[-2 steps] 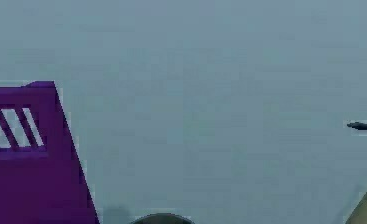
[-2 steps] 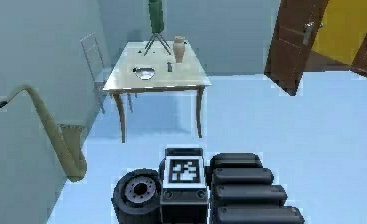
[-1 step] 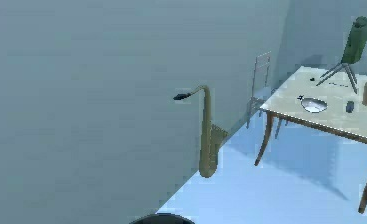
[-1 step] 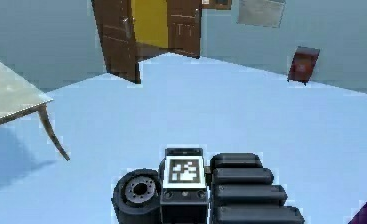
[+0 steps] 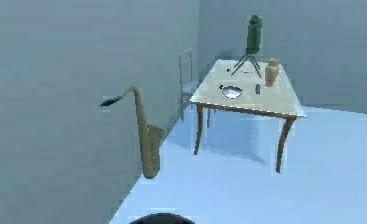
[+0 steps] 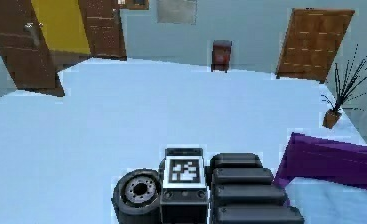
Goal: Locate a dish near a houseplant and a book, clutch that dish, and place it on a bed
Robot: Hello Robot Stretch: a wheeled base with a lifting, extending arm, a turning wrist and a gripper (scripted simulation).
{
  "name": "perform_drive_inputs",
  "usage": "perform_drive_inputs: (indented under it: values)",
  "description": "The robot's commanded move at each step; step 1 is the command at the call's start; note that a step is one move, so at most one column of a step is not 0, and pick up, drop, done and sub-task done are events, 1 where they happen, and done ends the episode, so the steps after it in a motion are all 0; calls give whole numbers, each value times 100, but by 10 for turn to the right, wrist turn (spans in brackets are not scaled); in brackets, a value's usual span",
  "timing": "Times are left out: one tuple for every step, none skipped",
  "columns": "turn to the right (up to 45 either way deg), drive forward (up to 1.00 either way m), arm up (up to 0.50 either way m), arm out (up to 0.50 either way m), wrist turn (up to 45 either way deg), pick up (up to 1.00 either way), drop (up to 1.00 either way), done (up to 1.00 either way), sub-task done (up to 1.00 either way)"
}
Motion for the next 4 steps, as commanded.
perform_drive_inputs:
  values:
    - [-450,0,0,0,0,0,0,0,0]
    - [-450,0,0,0,0,0,0,0,0]
    - [-450,0,0,0,0,0,0,0,0]
    - [-300,0,0,0,0,0,0,0,0]
